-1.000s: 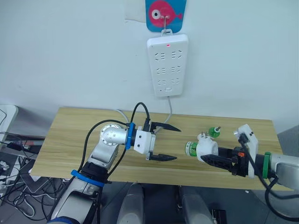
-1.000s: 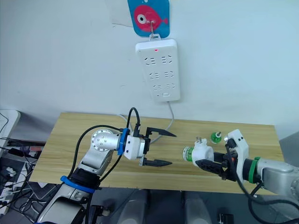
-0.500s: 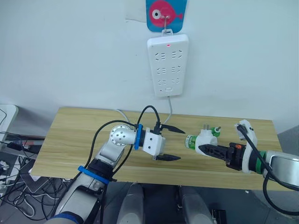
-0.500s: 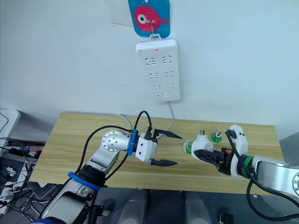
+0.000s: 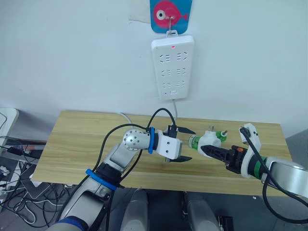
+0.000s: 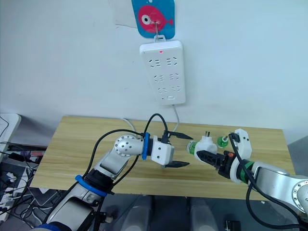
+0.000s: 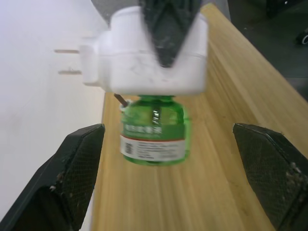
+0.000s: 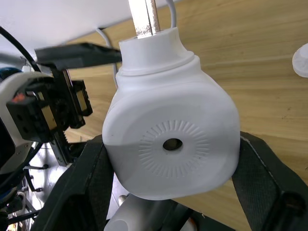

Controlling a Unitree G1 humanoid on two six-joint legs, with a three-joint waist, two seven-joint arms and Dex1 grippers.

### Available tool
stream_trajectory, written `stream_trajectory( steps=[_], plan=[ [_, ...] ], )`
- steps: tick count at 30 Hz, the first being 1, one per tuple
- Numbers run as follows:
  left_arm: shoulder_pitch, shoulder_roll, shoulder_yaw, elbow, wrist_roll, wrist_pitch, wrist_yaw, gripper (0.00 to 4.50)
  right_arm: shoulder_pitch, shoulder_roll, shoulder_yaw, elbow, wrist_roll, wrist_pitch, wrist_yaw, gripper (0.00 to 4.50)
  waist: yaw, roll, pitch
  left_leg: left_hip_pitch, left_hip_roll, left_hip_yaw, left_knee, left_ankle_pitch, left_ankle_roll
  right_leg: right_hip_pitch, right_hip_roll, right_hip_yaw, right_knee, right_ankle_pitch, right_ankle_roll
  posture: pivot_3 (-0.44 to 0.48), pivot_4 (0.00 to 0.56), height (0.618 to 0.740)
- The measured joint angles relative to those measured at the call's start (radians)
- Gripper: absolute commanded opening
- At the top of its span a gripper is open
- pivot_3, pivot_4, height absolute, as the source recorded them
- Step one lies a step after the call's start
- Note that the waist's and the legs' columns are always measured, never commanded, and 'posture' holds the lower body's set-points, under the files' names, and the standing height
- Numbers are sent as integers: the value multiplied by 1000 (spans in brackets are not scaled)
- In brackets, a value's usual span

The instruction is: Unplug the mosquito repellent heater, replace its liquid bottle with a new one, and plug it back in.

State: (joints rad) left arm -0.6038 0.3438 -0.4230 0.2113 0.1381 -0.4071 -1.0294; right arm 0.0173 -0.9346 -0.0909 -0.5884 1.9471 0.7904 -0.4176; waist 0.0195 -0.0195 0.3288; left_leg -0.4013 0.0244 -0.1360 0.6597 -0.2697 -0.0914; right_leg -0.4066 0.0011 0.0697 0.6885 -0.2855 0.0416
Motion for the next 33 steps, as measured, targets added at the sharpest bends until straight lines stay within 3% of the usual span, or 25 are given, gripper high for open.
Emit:
stream_trajectory(
  steps=[9,13,18,25,26,29,33],
  plan=[
    [-25,-15,-24,73,22,-51,22,4500,-7,43,45,-21,0,-42,-33,3031,-3,0,0,0,0,0,0,0,0,0,0,0,0,0,0,98,293,740],
    [-33,-15,-31,76,24,-60,24,3663,-9,68,63,-36,0,-65,-55,3031,-3,0,0,0,0,0,0,0,0,0,0,0,0,0,0,100,296,740],
    [-37,-15,-35,80,31,-59,35,2218,-9,76,79,-39,0,-76,-70,3031,-4,0,0,0,0,0,0,0,0,0,0,0,0,0,0,101,296,740],
    [-41,-15,-41,94,33,-59,36,2217,-9,87,89,-39,0,-85,-91,3031,-4,0,0,0,0,0,0,0,0,0,0,0,0,0,0,96,297,740],
    [-40,-16,-41,95,31,-57,36,2217,-10,89,90,-39,0,-85,-93,3591,-5,0,0,0,0,0,0,0,0,0,0,0,0,0,0,91,298,740],
    [-35,-28,-39,96,-8,-2,27,2217,-32,88,88,-39,0,-87,-91,4407,-9,0,0,0,0,0,0,0,0,0,0,0,0,0,0,80,296,740],
    [2,-72,-6,94,-122,130,-8,2217,-10,29,36,-77,1,-99,-83,4461,-12,0,0,-1,0,-1,0,0,0,0,0,0,0,0,0,64,299,740]
  ],
)
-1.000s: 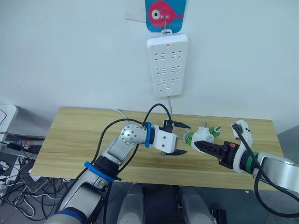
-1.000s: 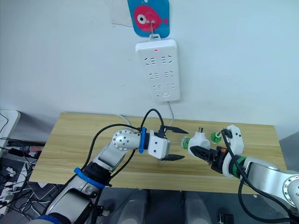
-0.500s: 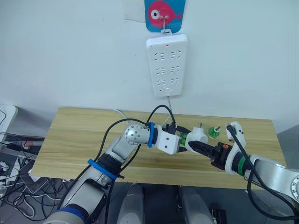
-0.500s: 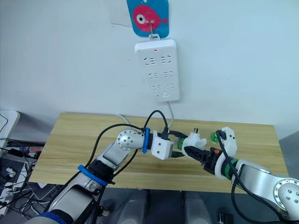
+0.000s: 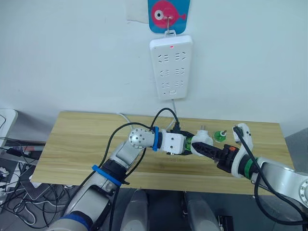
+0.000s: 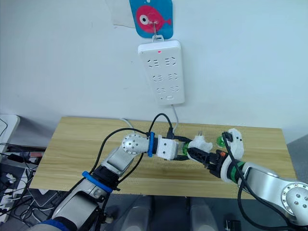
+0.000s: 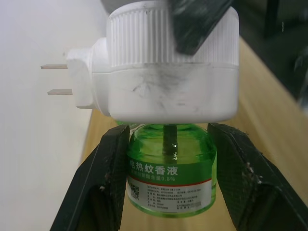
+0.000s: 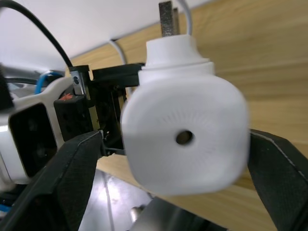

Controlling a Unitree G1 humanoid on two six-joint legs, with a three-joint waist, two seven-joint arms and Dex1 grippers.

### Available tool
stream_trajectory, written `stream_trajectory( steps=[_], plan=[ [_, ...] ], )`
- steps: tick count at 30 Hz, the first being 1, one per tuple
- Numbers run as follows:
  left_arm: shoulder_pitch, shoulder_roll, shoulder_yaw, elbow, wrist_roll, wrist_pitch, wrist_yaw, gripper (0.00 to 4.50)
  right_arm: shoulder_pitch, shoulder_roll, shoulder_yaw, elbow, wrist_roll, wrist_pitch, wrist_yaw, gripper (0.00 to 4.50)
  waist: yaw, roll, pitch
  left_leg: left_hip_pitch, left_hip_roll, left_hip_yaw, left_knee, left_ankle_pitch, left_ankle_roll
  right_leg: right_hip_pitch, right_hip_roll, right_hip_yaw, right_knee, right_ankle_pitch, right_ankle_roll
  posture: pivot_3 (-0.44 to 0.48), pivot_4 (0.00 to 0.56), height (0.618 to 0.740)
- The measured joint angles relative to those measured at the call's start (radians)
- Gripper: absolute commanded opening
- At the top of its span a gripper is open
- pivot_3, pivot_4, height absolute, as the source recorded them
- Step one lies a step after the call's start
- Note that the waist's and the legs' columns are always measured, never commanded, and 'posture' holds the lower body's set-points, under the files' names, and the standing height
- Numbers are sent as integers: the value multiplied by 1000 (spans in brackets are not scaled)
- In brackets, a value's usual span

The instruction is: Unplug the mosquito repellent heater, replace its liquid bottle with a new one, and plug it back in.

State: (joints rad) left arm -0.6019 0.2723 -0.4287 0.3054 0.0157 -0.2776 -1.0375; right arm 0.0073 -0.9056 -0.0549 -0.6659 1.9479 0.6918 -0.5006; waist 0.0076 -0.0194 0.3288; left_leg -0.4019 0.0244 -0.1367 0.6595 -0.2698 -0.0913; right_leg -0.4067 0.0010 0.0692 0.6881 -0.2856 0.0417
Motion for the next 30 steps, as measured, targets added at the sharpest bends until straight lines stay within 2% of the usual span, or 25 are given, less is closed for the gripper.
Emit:
stream_trajectory(
  steps=[4,8,11,16,22,26,30],
  plan=[
    [39,-33,55,-22,-132,188,-20,2217,99,-139,-118,-111,0,-41,-9,4461,-10,0,0,0,0,0,0,0,0,0,0,0,0,0,0,26,296,740],
    [72,-86,113,-88,-260,402,-1,2217,146,-185,-187,-267,-20,-87,-95,4461,-21,0,-1,0,1,-1,0,0,-1,0,1,0,1,0,0,0,286,740],
    [90,-118,132,-162,-325,496,15,2217,119,-88,-152,-342,-110,-122,-154,4461,-29,-1,-1,0,0,0,1,2,-4,0,0,0,1,0,0,-18,277,740],
    [100,-156,162,-231,-388,584,61,2217,58,83,40,-347,-408,-141,-229,4461,-40,0,-5,1,0,1,1,3,-5,-1,1,1,0,0,1,-26,268,740],
    [103,-153,159,-269,-399,608,64,2217,-26,169,194,-347,-637,-155,-310,4461,-40,3,-11,1,0,2,1,3,-5,-1,1,2,0,0,1,-27,258,740],
    [106,-146,158,-270,-400,609,61,2217,-51,185,235,-347,-733,-156,-321,4461,-40,4,-12,0,0,2,0,3,-5,-1,1,2,0,0,1,-19,251,740],
    [120,-144,157,-289,-402,614,63,2217,-45,264,268,-347,-835,-159,-324,4461,-40,4,-13,0,0,1,0,3,-5,-1,1,2,0,0,1,-19,251,740]
  ],
)
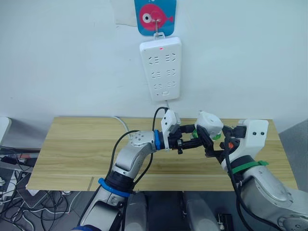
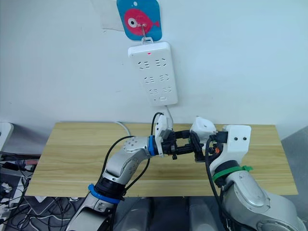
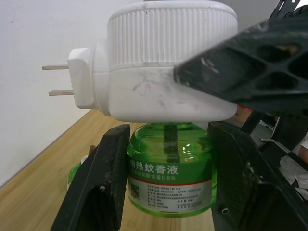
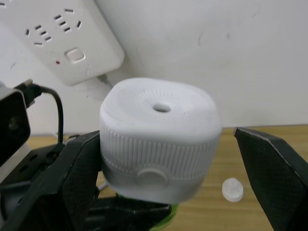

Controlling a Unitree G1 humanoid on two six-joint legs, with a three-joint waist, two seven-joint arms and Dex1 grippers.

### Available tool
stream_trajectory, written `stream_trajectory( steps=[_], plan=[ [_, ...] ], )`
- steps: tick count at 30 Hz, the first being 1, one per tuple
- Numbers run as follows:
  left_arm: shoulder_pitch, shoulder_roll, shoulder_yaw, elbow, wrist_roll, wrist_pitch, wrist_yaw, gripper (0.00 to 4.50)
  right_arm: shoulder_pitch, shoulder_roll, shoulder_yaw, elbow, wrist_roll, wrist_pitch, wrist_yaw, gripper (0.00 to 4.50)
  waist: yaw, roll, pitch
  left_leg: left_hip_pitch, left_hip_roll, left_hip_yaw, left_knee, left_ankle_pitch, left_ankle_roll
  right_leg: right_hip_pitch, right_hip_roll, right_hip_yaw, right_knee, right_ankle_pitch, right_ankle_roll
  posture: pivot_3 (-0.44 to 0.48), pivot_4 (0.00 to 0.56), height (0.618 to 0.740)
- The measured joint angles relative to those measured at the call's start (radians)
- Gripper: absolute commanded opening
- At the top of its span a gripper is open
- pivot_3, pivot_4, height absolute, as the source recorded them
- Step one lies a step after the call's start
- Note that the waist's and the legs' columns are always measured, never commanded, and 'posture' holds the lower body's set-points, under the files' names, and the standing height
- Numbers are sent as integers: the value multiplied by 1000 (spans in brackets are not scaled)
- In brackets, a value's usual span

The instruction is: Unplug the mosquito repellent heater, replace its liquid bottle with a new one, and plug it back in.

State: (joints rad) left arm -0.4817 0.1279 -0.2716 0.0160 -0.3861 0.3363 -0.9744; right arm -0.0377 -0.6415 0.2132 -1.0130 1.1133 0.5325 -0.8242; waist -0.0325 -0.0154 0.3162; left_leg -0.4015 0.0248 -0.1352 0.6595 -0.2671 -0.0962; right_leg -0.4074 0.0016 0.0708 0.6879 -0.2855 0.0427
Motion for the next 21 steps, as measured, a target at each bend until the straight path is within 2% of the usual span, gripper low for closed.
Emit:
stream_trajectory(
  steps=[6,9,12,19,20,21],
  plan=[
    [15,-1,-4,-18,0,0,3,2217,40,113,24,0,-80,-1,6,4461,0,0,-2,0,0,0,0,0,0,0,0,0,0,0,0,-4,251,740],
    [15,-3,-4,-19,0,-1,4,2217,49,160,24,0,-117,10,27,3861,0,0,-2,0,0,0,0,0,0,0,0,0,0,0,0,-5,251,740],
    [15,-6,-8,-19,1,-2,8,2217,46,180,24,0,-146,32,58,2931,0,0,-2,0,0,0,0,0,0,0,0,0,1,0,0,-6,252,740],
    [16,-3,-6,-20,1,-13,11,2217,31,208,19,0,-200,78,106,2935,0,0,-2,0,0,0,0,0,0,0,0,0,0,0,0,4,255,740],
    [16,0,-6,-20,-1,-11,10,2932,31,210,15,0,-205,88,116,2935,0,0,-2,0,0,0,0,0,0,0,0,0,0,0,0,4,255,740],
    [14,6,-4,-21,-9,-4,0,3197,31,210,11,0,-210,96,126,2935,0,0,-2,0,0,0,0,0,0,0,0,0,1,0,0,12,251,740]
  ],
)
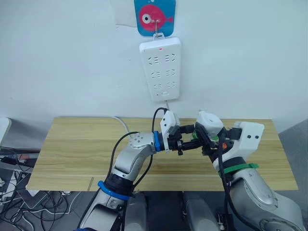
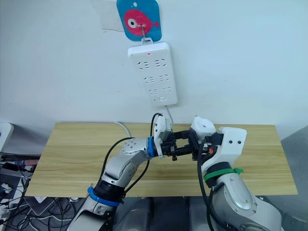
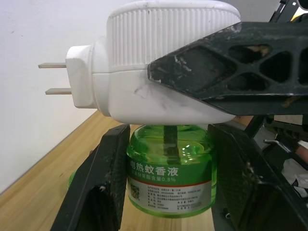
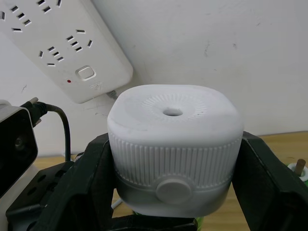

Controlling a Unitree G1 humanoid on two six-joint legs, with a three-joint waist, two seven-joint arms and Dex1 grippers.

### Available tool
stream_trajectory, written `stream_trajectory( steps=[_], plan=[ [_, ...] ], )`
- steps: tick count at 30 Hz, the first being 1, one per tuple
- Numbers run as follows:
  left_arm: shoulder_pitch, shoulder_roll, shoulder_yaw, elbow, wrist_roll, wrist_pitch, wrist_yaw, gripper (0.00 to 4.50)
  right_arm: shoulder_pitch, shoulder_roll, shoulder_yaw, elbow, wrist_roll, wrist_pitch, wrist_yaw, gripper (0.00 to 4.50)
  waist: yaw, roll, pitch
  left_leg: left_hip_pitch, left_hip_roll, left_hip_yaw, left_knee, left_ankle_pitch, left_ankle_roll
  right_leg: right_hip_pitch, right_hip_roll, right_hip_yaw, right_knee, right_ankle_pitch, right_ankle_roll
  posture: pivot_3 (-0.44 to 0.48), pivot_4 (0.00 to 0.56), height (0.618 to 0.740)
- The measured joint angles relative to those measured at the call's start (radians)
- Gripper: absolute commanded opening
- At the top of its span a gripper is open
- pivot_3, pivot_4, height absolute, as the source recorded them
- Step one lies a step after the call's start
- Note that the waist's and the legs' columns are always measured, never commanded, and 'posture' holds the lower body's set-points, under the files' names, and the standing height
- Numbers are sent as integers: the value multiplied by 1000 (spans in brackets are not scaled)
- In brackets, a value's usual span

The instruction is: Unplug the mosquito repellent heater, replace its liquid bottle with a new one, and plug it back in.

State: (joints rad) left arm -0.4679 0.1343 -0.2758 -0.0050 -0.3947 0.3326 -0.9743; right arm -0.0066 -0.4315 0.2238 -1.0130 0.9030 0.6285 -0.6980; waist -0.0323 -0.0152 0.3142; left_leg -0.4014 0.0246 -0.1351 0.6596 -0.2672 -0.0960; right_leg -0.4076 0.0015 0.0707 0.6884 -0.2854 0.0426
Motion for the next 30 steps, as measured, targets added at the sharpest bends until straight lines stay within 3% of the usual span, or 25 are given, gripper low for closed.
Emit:
stream_trajectory(
  steps=[4,5,16,24,30],
  plan=[
    [-5,71,11,-41,-44,49,-51,4431,1,3,-38,0,-5,20,41,2935,0,0,0,0,0,0,0,0,0,0,0,0,1,0,0,34,248,740],
    [-9,100,18,-51,-58,61,-71,4500,-2,3,-66,4,-16,21,45,2935,0,0,0,0,0,0,0,0,0,0,0,0,1,0,0,38,247,740],
    [-22,308,239,-126,-164,110,-123,4500,-43,-81,-223,35,-23,79,220,2935,3,0,0,0,0,0,-1,0,0,-1,0,0,1,0,0,82,243,740],
    [-186,327,327,100,-131,24,-80,4500,-155,-92,-232,37,5,130,309,2935,5,0,-1,0,0,0,0,0,0,-1,0,-1,1,0,0,86,243,740],
    [-193,323,325,159,-108,-56,-90,4500,-189,-93,-226,36,19,165,350,2935,6,0,-1,1,0,-1,1,0,0,-1,-1,-1,6,0,0,93,236,740]
  ],
)
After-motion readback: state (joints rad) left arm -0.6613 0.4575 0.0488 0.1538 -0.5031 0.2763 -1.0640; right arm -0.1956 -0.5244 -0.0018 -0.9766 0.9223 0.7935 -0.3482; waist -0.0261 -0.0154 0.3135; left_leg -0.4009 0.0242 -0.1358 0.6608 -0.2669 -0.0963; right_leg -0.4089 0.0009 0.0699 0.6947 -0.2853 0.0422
